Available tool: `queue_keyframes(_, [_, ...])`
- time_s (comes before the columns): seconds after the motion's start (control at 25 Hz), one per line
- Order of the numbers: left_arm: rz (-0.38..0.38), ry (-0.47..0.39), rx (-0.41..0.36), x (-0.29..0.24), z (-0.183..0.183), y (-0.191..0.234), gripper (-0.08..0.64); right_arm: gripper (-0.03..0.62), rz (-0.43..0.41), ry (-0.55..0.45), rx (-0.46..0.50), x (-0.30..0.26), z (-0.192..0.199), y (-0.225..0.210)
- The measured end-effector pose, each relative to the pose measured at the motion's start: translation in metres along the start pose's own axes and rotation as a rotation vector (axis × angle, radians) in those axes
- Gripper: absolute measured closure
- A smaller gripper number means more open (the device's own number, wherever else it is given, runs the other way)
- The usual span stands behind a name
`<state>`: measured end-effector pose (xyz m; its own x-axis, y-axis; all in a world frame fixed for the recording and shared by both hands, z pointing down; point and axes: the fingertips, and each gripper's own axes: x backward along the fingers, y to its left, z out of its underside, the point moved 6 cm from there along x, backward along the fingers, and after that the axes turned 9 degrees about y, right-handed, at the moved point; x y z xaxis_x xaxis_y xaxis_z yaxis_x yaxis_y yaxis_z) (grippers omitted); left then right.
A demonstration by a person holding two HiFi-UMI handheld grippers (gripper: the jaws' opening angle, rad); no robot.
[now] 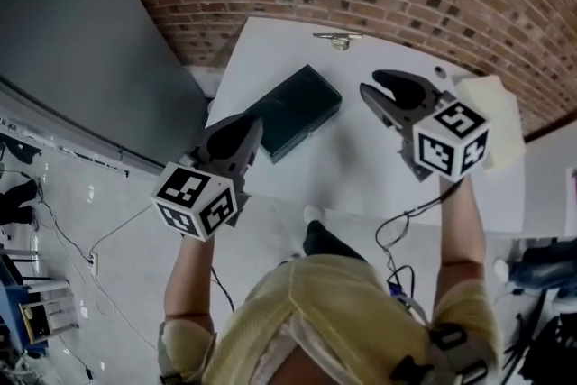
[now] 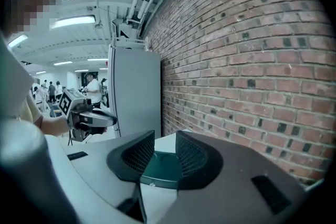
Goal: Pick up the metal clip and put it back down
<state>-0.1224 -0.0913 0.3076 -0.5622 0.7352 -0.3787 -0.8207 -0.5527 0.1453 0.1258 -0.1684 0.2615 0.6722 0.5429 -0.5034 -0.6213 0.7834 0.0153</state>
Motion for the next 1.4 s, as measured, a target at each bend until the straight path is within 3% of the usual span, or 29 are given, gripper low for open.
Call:
queue_keyframes(0.24, [-0.023, 0.029, -0.050, -0.064, -0.038, 0.027, 0.541, 0.472, 0.003, 0.033, 0.065, -0.034, -0.026, -0.076])
queue_keyframes(0.64, [0.011, 0.061, -0.002, -0.151, -0.065, 0.065, 0.541, 0.472, 0.015, 0.137, 0.073, -0.128, -0.013, -0.163])
queue_keyframes(0.96, [-0.038, 0.099, 0.012, -0.216, -0.051, 0.097, 0.541, 0.472, 0.074, 0.244, 0.043, -0.201, 0.036, -0.212])
queue_keyframes(1.4, [0.004, 0.242, 0.024, -0.290, -0.017, 0.104, 0.541, 0.473, 0.147, 0.308, 0.081, -0.267, 0.089, -0.242])
